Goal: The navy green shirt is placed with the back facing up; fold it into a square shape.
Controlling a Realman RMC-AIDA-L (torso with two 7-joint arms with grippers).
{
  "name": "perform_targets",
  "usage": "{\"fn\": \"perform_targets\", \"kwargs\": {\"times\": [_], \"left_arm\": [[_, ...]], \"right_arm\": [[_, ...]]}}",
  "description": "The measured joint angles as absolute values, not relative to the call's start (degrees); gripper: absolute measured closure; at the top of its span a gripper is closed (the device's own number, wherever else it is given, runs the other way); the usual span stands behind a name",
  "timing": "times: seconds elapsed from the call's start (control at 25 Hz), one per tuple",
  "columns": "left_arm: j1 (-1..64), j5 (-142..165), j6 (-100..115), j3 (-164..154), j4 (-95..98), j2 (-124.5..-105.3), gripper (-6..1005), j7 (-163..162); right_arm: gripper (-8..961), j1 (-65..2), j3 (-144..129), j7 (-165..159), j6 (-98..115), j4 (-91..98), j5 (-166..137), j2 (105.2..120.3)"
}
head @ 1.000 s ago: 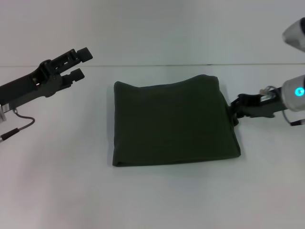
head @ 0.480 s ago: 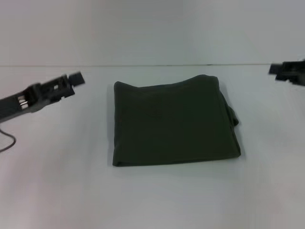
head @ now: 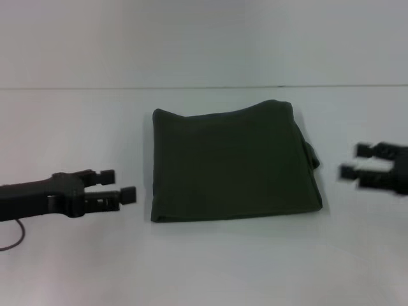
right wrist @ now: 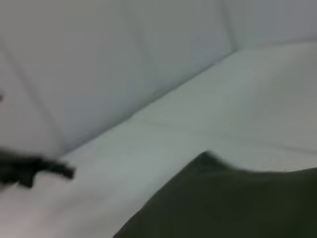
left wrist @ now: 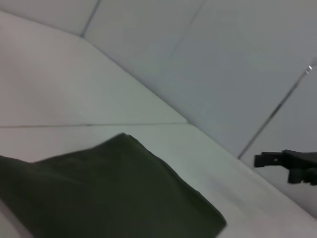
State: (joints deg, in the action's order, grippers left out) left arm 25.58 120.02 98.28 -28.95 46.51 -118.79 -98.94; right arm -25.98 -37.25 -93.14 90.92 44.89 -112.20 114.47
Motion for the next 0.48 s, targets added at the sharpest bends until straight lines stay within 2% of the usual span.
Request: {"fn": "perform_targets", "kwargs": {"times": [0.12, 0.2, 0.32, 0.48], "left_arm": [[25.95, 120.19, 98.79, -32.36, 47.49, -119.14, 35, -98.68], [26.51, 120.25, 98.29, -35.05, 47.81, -119.42, 36, -97.49], [28.2, 120.28, 96.48, -37.89, 47.5, -119.68, 36, -95.2], [29.81, 120.29, 92.89, -41.21, 47.31, -120.35, 36, -94.52]], "right_arm": [[102, -27.36, -39.53, -90.07, 91.1, 46.95, -115.43, 117.34], [95, -28.12, -40.76, -88.19, 90.91, 47.41, -116.46, 118.66], [85, -29.27, -42.34, -86.83, 90.57, 47.0, -117.38, 119.39], [75, -29.94, -44.91, -87.11, 90.74, 46.14, -117.49, 119.5]]}}
